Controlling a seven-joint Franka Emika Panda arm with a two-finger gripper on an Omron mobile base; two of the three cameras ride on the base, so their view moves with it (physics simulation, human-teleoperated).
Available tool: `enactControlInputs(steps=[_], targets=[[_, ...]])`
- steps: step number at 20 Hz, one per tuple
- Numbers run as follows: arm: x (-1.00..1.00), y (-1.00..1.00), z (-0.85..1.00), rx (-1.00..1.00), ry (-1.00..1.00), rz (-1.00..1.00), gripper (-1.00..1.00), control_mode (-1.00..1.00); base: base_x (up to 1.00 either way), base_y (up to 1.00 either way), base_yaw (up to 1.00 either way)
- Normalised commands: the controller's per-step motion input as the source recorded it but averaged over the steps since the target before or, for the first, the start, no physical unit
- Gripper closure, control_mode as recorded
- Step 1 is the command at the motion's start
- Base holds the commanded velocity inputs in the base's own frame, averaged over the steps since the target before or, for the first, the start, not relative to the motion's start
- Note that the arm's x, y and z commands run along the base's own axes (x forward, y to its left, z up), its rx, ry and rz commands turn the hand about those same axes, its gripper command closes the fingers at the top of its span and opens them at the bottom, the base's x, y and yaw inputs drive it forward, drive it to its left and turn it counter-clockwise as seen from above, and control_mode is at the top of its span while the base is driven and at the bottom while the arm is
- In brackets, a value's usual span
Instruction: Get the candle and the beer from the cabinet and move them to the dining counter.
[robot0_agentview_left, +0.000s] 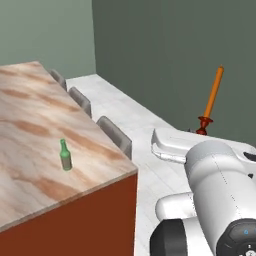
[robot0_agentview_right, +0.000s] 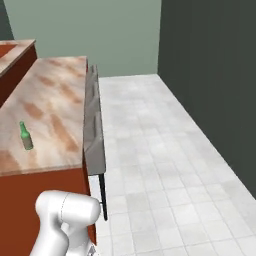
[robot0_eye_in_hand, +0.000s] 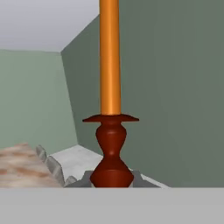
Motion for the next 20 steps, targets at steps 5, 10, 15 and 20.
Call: enactControlInputs(steps=[5,10,15,20], targets=[[0.00,0.00,0.00,0.00,0.00,0.00,1.00,1.00,0.48,-0.46,0.40],[0.00,0.00,0.00,0.00,0.00,0.00,1.00,1.00,0.59,-0.38,0.43],[0.00,0.00,0.00,0.00,0.00,0.00,1.00,1.00,0.54,-0.40,0.44],[0.00,0.00,0.00,0.00,0.00,0.00,1.00,1.00,0.43,-0.40,0.41]])
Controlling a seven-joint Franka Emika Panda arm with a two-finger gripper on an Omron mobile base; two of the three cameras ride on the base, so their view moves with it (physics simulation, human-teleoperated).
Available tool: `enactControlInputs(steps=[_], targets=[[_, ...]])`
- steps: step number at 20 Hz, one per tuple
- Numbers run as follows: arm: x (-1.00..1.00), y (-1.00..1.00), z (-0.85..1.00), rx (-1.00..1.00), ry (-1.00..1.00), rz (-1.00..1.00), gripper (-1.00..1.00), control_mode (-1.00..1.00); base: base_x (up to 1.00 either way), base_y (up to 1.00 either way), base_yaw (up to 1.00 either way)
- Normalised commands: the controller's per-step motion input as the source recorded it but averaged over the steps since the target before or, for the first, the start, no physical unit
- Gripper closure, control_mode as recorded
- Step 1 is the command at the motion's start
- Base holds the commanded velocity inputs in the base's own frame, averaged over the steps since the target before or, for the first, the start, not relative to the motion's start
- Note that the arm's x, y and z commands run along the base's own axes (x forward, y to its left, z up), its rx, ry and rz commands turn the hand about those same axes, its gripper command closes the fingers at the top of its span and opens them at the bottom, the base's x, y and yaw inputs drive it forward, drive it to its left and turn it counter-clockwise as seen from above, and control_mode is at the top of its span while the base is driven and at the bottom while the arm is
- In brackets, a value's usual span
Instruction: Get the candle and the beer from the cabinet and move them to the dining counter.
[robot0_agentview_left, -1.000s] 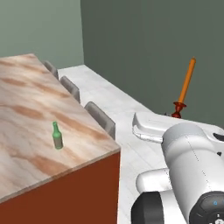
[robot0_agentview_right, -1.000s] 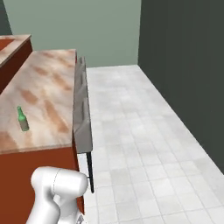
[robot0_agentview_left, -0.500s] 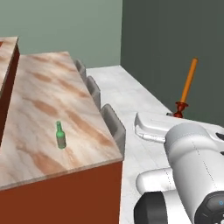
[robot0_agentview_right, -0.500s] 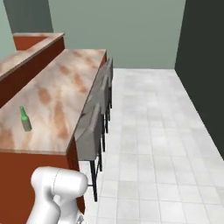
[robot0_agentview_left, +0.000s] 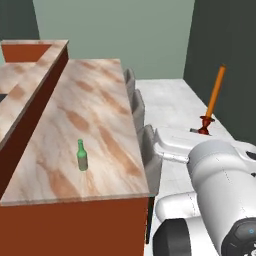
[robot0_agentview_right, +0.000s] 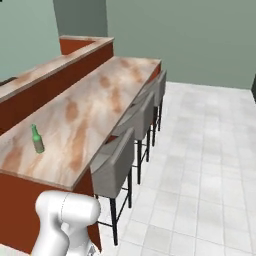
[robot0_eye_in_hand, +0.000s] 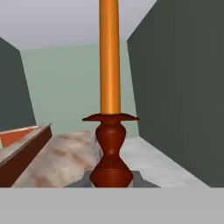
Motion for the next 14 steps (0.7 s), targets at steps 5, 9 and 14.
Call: enactControlInputs(steps=[5,9,14], targets=[[0.00,0.00,0.00,0.00,0.00,0.00,1.00,1.00,0.51,-0.32,0.41],[0.00,0.00,0.00,0.00,0.00,0.00,1.00,1.00,0.53,-0.09,0.37],[0.00,0.00,0.00,0.00,0.00,0.00,1.00,1.00,0.43,-0.12,0.27]])
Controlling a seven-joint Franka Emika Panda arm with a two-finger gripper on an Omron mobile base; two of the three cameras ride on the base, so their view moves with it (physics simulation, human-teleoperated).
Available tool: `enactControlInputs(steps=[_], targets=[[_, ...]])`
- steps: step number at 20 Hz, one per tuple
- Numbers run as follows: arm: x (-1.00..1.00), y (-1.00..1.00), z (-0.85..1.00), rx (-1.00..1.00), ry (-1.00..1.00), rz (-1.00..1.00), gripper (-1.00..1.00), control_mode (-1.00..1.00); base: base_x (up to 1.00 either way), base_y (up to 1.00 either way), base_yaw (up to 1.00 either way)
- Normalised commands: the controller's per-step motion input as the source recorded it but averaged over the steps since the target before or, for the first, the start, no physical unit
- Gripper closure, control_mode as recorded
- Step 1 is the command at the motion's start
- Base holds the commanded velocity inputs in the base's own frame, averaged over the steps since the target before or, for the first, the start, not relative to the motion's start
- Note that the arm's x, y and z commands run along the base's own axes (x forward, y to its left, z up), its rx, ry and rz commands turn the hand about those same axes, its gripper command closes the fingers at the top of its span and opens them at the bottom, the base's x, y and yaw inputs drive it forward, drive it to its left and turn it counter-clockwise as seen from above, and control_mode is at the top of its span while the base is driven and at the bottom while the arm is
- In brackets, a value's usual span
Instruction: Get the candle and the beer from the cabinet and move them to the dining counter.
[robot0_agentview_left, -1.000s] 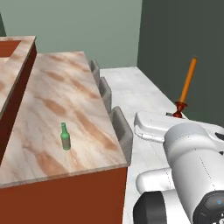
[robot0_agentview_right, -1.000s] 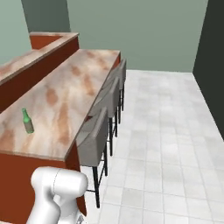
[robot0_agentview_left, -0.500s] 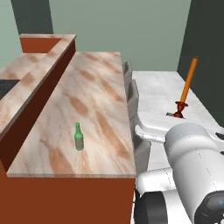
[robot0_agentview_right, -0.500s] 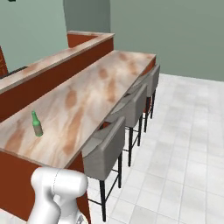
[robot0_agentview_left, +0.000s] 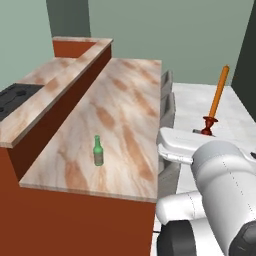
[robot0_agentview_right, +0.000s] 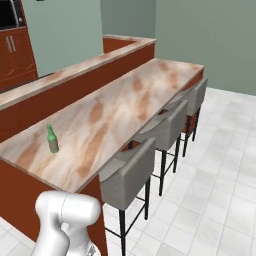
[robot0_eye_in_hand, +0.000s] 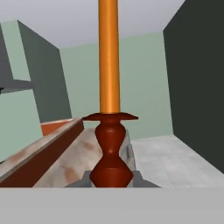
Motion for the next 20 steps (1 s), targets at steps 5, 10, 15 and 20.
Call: enactControlInputs(steps=[5,10,15,20], targets=[[0.00,0.00,0.00,0.00,0.00,0.00,1.00,1.00,0.31,-0.04,0.07],[0.00,0.00,0.00,0.00,0.00,0.00,1.00,1.00,0.02,0.00,0.00],[0.52,-0.20,-0.11,0.06,0.01,0.13,1.00,-1.00,0.00,0.00,0.00],[0.79,-0.51,0.00,0.10,0.00,0.33,1.00,-1.00,0.00,0.00,0.00]])
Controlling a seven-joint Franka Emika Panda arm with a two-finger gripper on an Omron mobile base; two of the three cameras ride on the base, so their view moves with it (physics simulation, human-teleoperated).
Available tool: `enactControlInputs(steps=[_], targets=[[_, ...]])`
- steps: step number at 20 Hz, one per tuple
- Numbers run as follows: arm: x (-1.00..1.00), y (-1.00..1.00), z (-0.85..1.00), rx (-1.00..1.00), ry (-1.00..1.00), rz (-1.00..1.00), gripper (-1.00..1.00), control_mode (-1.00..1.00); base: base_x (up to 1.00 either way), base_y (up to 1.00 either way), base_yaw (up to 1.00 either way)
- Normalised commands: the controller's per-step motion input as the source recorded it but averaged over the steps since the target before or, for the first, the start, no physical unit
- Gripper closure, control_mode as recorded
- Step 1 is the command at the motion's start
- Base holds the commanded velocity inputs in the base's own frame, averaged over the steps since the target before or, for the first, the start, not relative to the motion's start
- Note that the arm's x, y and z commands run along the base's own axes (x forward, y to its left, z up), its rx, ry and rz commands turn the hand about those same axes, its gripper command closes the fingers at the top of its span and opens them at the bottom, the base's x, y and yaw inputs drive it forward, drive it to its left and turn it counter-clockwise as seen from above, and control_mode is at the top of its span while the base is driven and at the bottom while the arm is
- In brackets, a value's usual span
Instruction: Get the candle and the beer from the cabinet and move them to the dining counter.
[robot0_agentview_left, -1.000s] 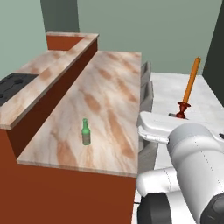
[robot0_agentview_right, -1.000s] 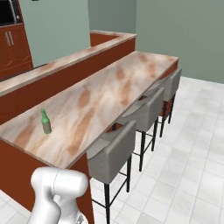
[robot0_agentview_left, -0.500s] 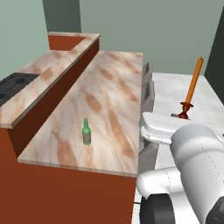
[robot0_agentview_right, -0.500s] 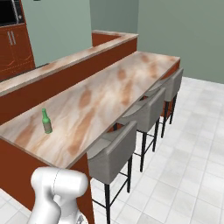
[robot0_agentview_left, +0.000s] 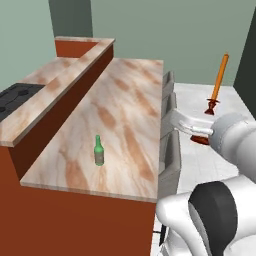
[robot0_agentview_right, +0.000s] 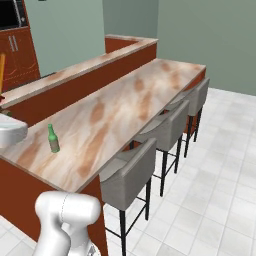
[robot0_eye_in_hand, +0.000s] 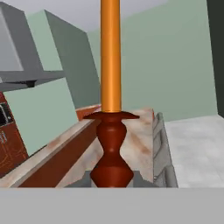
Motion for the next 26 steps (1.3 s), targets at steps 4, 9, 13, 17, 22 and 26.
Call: enactControlInputs(steps=[4,9,13,17,22,26], targets=[[0.59,-0.51,0.00,0.07,-0.08,0.38,1.00,-1.00,0.00,0.00,0.00],[0.47,-0.48,-0.11,0.04,-0.08,0.44,1.00,-1.00,0.00,0.00,0.00],[0.23,-0.33,-0.28,0.00,-0.18,0.43,1.00,-1.00,0.00,0.00,0.00],[0.02,-0.06,-0.57,-0.01,-0.29,0.45,1.00,-1.00,0.00,0.00,0.00],[0.02,0.00,-0.62,-0.03,-0.16,0.35,1.00,-1.00,0.00,0.00,0.00],[0.25,0.02,-0.54,0.01,-0.08,0.18,1.00,-1.00,0.00,0.00,0.00]])
